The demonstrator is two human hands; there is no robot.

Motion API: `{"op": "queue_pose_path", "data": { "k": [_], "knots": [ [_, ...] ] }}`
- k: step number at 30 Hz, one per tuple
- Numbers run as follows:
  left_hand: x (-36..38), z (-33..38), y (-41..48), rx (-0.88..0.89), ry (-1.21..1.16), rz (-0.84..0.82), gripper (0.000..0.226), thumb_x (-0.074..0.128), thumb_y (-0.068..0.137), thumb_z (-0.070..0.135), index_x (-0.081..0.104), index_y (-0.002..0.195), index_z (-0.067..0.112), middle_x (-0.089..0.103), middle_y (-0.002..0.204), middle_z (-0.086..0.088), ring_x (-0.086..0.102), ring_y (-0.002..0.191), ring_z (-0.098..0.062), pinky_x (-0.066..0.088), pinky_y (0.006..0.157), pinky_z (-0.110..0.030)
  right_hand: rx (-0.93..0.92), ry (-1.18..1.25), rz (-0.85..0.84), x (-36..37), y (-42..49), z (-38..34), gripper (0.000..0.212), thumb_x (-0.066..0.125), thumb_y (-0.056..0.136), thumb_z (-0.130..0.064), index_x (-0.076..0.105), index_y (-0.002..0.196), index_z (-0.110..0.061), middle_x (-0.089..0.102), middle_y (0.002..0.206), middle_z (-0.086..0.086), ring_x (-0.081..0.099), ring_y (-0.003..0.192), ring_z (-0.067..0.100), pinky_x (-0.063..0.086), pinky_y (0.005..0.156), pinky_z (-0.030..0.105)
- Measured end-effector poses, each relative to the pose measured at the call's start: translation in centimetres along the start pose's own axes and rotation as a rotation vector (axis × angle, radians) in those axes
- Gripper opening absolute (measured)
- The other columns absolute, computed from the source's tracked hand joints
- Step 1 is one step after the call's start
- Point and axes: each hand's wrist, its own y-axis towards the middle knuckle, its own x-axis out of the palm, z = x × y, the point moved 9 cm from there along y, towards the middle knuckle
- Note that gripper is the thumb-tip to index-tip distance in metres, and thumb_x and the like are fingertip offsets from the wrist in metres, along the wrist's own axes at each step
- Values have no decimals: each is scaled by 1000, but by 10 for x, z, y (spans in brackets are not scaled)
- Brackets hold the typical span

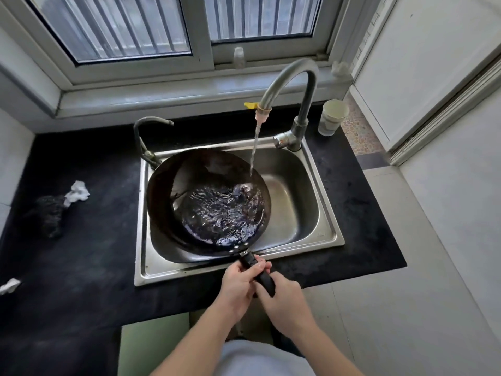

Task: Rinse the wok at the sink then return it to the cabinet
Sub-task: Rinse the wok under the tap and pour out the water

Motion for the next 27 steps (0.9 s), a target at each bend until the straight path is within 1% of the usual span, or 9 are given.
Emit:
{"op": "queue_pose_path", "data": {
  "k": [2,5,7,11,14,18,21,24,27],
  "knots": [
    [0,2,-1,8,48,2,11,62,90,-2,66,98,3,74,90,-13,69,81,-22,54,81,-36,1,-43,-3,3,-1,-3,30,52,94,-48,60,98,-20,73,89,3,69,81,21,55,70,39],
    [2,5,-1,16,68,11,13,63,90,-1,65,102,0,74,92,-14,69,82,-24,55,84,-39,34,-152,0,6,-1,-7,31,43,99,-50,52,105,-21,70,106,3,68,98,27,49,74,40],
    [6,8,-1,11,54,12,16,64,89,1,66,104,-2,72,96,-17,67,87,-26,53,89,-41,70,-165,23,3,0,-9,30,40,100,-48,49,107,-21,68,111,4,66,103,31,45,75,41],
    [5,5,-1,0,56,3,21,64,89,1,65,108,-8,72,97,-19,67,87,-25,55,85,-35,95,-127,45,3,-1,-8,30,43,98,-47,53,106,-20,71,105,7,68,97,29,50,76,40],
    [5,3,0,-3,73,16,18,63,90,1,65,107,-5,73,97,-20,70,86,-25,56,83,-35,123,-85,67,0,0,1,31,49,95,-49,56,104,-20,71,102,6,68,93,27,52,76,40],
    [4,0,1,-16,94,33,11,65,89,1,66,100,1,74,93,-17,71,82,-24,57,77,-35,96,-74,56,-1,4,5,32,51,95,-49,56,104,-19,71,102,6,67,95,27,48,73,36],
    [2,-1,1,-18,90,57,15,65,88,-1,65,103,-1,74,91,-17,71,80,-25,59,71,-32,68,-64,41,-1,6,9,33,53,94,-50,59,103,-18,73,99,5,68,91,25,50,73,36],
    [0,0,1,-16,103,94,22,66,87,-3,63,109,-6,75,90,-19,72,77,-26,60,65,-31,52,-7,23,-1,8,13,33,55,93,-49,63,105,-19,74,95,2,68,85,20,50,68,32],
    [-1,3,0,-6,128,110,20,66,88,-3,63,108,-5,76,88,-18,73,77,-25,59,64,-30,34,46,14,0,9,13,32,58,93,-48,65,105,-20,74,90,-2,68,79,14,49,64,26]
  ]
}}
